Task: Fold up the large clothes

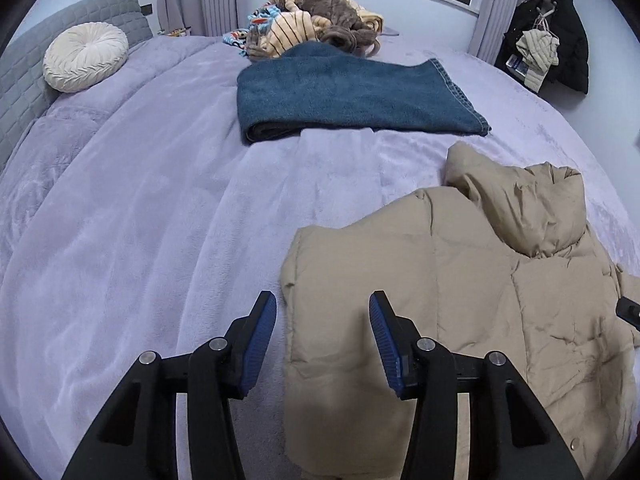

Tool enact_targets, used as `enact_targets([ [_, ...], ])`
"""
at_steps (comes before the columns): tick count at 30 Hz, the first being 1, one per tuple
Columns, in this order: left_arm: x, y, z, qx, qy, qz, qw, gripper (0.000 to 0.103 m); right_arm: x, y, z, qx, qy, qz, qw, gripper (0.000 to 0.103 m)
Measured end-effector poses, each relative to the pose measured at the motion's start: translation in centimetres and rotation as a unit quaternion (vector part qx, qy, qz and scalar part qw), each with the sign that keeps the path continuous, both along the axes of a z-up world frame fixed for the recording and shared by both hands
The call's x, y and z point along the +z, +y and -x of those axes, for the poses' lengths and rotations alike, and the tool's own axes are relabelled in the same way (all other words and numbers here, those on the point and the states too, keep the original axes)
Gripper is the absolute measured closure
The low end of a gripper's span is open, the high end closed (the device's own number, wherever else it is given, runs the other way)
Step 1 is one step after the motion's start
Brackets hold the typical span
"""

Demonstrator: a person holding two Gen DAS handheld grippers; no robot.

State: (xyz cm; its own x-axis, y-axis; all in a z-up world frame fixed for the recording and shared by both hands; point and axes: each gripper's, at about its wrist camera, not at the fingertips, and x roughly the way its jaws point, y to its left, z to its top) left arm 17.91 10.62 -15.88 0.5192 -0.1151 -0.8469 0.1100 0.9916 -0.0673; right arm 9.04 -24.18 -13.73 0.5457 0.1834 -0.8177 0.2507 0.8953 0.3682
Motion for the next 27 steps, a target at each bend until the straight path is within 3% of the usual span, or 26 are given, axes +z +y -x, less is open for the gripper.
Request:
enact_targets([
  [5,-4.2,-1.6,-0.1,0.008,0.029,-0.027,0.9992,0.05,-4.9,2.1,-1.9,0.051,0.073,0.069,0.994,0.094],
  [7,-5.0,-1.5,-0.2,0.019,0.032,-0.026,0.999,0.039,-6.0,1.5,-2.3,0.057,0.069,0.078,0.993,0.101],
  [11,-4.9,-1.0,-0.4,0.038,0.045,-0.024,0.998,0.034,-5.6,-0.2,-2.0,0.041,0.057,0.037,0.997,0.102],
  [12,-4.4,-1.0,-0.2,0.039,0.043,-0.032,0.9978,0.034,-5.1,-0.8,-1.5,0.036,0.053,0.023,0.998,0.097],
  [16,-2.2,-2.4,1.2,0.021,0.034,-0.056,0.9976,0.034,-3.6,-3.5,1.1,0.025,0.051,-0.024,0.998,0.095],
  [19,-0.5,-4.4,2.7,0.0,0.035,-0.057,0.9978,0.034,-3.0,-5.7,3.5,0.006,0.057,-0.046,0.997,0.079],
  [21,0.3,-6.3,3.8,-0.015,0.037,-0.053,0.9978,0.034,-2.8,-7.3,5.3,-0.013,0.058,-0.062,0.996,0.051],
  [27,1.8,-13.1,6.9,-0.051,0.046,-0.033,0.9971,0.034,-2.5,-12.2,9.8,-0.072,0.064,-0.102,0.99,0.042],
])
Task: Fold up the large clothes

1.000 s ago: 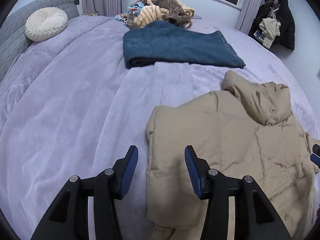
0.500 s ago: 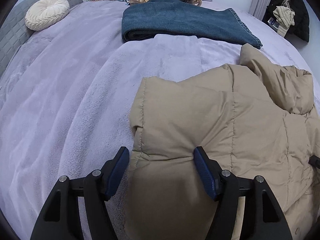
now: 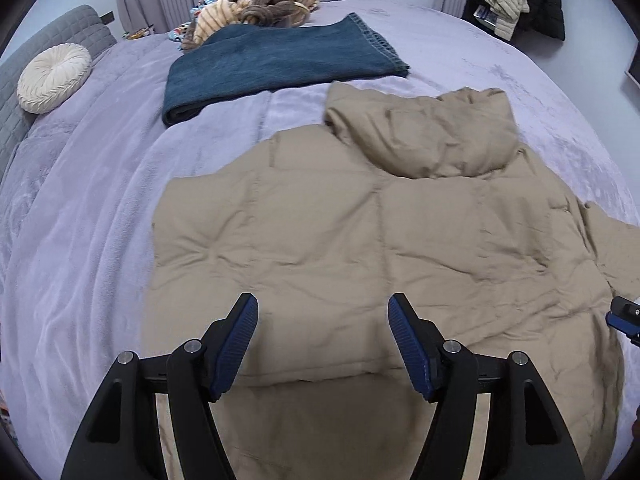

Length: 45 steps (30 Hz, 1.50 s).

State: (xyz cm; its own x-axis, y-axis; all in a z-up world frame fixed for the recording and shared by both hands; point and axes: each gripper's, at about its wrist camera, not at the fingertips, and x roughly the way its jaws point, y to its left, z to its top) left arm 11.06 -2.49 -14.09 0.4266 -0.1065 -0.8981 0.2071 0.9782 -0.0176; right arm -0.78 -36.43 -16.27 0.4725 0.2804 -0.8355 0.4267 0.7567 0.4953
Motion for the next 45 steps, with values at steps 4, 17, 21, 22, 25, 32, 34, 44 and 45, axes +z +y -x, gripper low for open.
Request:
enact_targets([
  [4,0.6,-4.5,1.7,-0.018,-0.002,0.015,0.9997,0.0,0.2,-3.5,2.6,-0.034,0.002,0.001,0.999,0.029],
  [17,-0.3,-16.1,4.6,-0.084,0.034,-0.001,0.9959,0.0,-1.0,-17.2,9.1,-0.175,-0.004,-0.026,0.984,0.001],
  [21,-0.6,-17.6,4.7,-0.069,0.041,-0.007,0.9967,0.0,-1.8,-20.8,10.5,-0.227,-0.026,-0.058,0.972,0.0],
  [22,-0.6,-17.9,4.6,-0.067,0.041,-0.007,0.9969,0.0,-2.0,-21.5,10.7,-0.236,-0.029,-0.061,0.969,0.0],
  [25,-1.0,-18.7,4.5,-0.067,0.051,-0.005,0.9964,0.0,-2.5,-23.7,11.0,-0.26,-0.042,-0.082,0.961,0.0],
  [32,-1.3,-19.5,4.7,-0.071,0.071,0.012,0.9949,0.0,-3.7,-28.7,10.1,-0.325,-0.089,-0.152,0.929,0.0],
  [34,-1.2,-19.5,4.8,-0.07,0.07,0.015,0.995,0.0,-4.0,-29.7,9.5,-0.341,-0.104,-0.174,0.918,0.0],
  [44,0.1,-17.3,3.9,-0.049,0.045,0.02,0.9976,0.0,-6.4,-31.3,7.3,-0.392,-0.135,-0.305,0.857,0.087],
  [45,0.2,-16.8,3.8,-0.045,0.043,0.021,0.9978,0.0,-6.0,-31.0,6.7,-0.387,-0.137,-0.298,0.862,0.094],
])
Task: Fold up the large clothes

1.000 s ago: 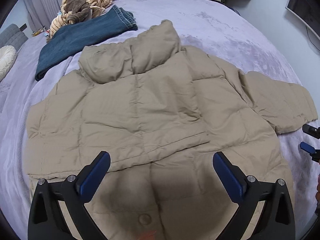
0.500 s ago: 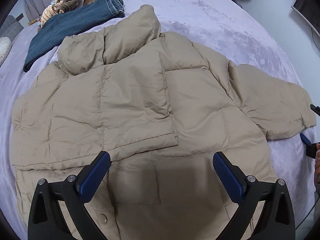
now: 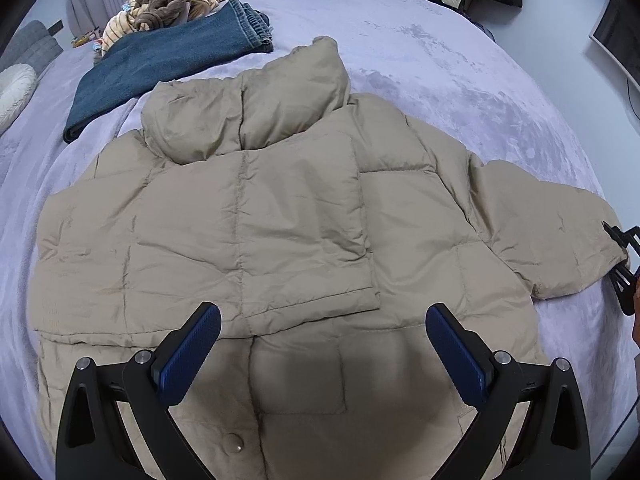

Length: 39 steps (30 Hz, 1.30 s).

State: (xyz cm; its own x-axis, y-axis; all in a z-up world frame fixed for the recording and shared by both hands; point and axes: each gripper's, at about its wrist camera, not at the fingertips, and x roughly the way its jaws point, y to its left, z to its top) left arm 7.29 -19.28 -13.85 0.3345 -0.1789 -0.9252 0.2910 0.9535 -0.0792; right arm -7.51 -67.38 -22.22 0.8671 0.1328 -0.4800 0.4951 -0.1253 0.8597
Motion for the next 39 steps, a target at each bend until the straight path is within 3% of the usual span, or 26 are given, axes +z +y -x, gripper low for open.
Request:
enact_targets([
  [6,0.5,3.6,-1.1,0.022,-0.014,0.004,0.9997,0.0,5.9,3.3,-4.0,0.082,-0.022,0.11,0.99,0.095],
  [11,1.1,7.4,-2.0,0.039,-0.032,0.002,0.9987,0.0,12.1,9.9,-9.4,0.185,-0.053,0.209,0.959,0.095],
  [14,1.2,10.1,-2.5,0.052,-0.04,-0.002,0.9978,0.0,15.5,16.0,-13.1,0.257,-0.073,0.28,0.922,0.095],
  [18,1.1,14.4,-3.2,0.076,-0.048,-0.007,0.9959,0.0,18.0,26.9,-17.0,0.362,-0.077,0.384,0.846,0.095],
  [20,1.0,16.4,-3.5,0.089,-0.049,-0.007,0.9948,0.0,17.6,32.1,-18.8,0.408,-0.071,0.415,0.81,0.095],
  [22,0.9,18.3,-3.7,0.101,-0.051,-0.009,0.9936,0.0,15.9,36.1,-19.5,0.441,-0.055,0.431,0.786,0.095],
  [25,0.3,20.3,-3.8,0.11,-0.05,-0.014,0.9926,0.0,12.0,40.3,-19.8,0.477,-0.022,0.438,0.762,0.095],
  [27,-0.4,21.2,-3.7,0.112,-0.043,-0.011,0.9927,0.0,9.2,41.9,-19.4,0.489,0.007,0.438,0.755,0.095],
  [30,-1.4,21.7,-3.8,0.11,-0.035,-0.005,0.9933,0.0,6.2,42.8,-18.6,0.498,0.044,0.419,0.758,0.095],
  [34,-2.4,21.2,-4.2,0.105,-0.025,0.01,0.9941,0.0,4.2,43.2,-18.2,0.501,0.081,0.418,0.754,0.092],
  [35,-2.5,20.9,-4.2,0.104,-0.024,0.014,0.9942,0.0,4.1,43.1,-18.1,0.503,0.084,0.41,0.756,0.083],
  [38,-2.3,20.1,-4.5,0.098,-0.025,0.025,0.9946,0.0,4.5,41.9,-17.7,0.504,0.068,0.354,0.785,0.035],
  [39,-2.2,19.9,-4.7,0.095,-0.026,0.028,0.9947,0.0,5.3,41.6,-17.6,0.493,0.064,0.348,0.795,0.032],
])
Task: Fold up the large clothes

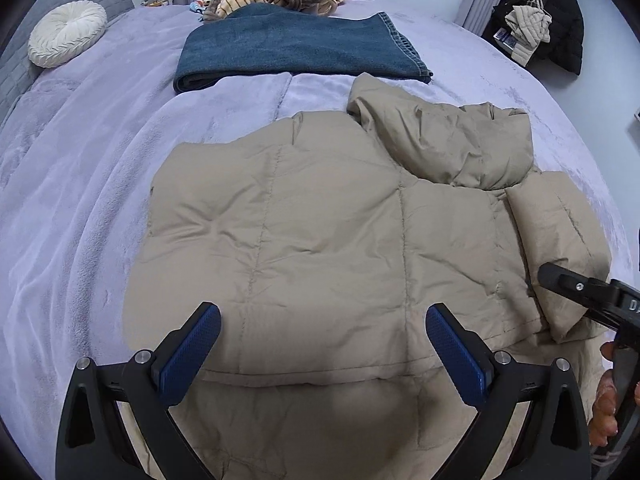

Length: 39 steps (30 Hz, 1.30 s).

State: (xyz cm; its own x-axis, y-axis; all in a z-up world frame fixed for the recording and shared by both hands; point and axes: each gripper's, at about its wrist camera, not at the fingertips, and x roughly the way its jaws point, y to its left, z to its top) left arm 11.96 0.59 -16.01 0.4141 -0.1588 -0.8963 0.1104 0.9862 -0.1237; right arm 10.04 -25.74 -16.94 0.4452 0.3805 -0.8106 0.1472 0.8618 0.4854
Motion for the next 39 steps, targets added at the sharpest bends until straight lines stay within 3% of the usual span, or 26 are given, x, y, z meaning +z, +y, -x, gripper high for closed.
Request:
enact_targets([
  [5,0.7,0.2,-1.0,-0.002,-0.007,0.024,0.9997,0.0,2.6,-3.6,2.7,-0.087,-0.031,-0.016,0.996,0.032],
  [10,0.9,1.8,-1.5,0.004,-0.008,0.039,0.9992,0.0,2.4,-8.6,3.2,-0.187,-0.03,-0.073,0.979,0.032],
  [11,1.0,2.2,-1.6,0.004,-0.008,0.042,0.9991,0.0,2.4,-9.0,2.9,-0.194,-0.035,-0.084,0.977,0.038],
  [12,1.1,2.5,-1.6,0.005,-0.008,0.049,0.9988,0.0,2.7,-8.9,2.4,-0.191,-0.04,-0.086,0.977,0.057],
  [14,1.2,3.4,-1.6,0.008,-0.008,0.068,0.9976,0.0,3.7,-7.9,1.3,-0.166,-0.051,-0.075,0.982,0.084],
  [16,1.4,4.4,-1.6,0.012,-0.005,0.098,0.9951,0.0,5.1,-5.2,0.0,-0.113,-0.072,-0.055,0.99,0.088],
  [20,1.5,6.4,-1.6,0.024,0.0,0.159,0.987,0.0,6.8,2.2,-1.9,0.0,-0.098,0.006,0.995,0.089],
  [24,1.4,7.8,-1.7,0.035,0.011,0.218,0.9752,0.0,5.4,9.3,-2.5,0.094,-0.087,0.062,0.99,0.088],
  [26,1.0,8.1,-2.0,0.037,0.025,0.251,0.9669,0.0,4.0,11.8,-2.4,0.128,-0.067,0.085,0.986,0.083],
  [28,0.6,7.7,-2.1,0.034,0.037,0.268,0.962,0.0,2.5,12.7,-2.2,0.145,-0.038,0.093,0.984,0.067],
  [30,0.5,6.8,-2.3,0.024,0.042,0.277,0.9597,0.0,2.1,12.1,-1.2,0.147,-0.028,0.074,0.986,0.051],
  [32,0.4,5.6,-2.6,0.006,0.047,0.286,0.9569,0.0,2.4,10.1,0.2,0.133,-0.029,0.06,0.989,0.044],
  [36,-1.0,2.3,-3.6,-0.023,0.073,0.288,0.9546,0.0,2.5,3.8,3.6,0.066,-0.026,0.047,0.996,0.044],
  [37,-1.3,1.5,-3.9,-0.029,0.076,0.286,0.9547,0.0,2.2,2.0,4.6,0.046,-0.018,0.046,0.998,0.044],
  [38,-1.7,0.8,-4.1,-0.035,0.079,0.283,0.9553,0.0,1.8,0.2,5.6,0.028,-0.01,0.045,0.999,0.052],
  [39,-2.0,-0.1,-4.3,-0.041,0.081,0.277,0.9565,0.0,1.3,-1.4,6.5,0.013,0.001,0.05,0.999,0.07],
])
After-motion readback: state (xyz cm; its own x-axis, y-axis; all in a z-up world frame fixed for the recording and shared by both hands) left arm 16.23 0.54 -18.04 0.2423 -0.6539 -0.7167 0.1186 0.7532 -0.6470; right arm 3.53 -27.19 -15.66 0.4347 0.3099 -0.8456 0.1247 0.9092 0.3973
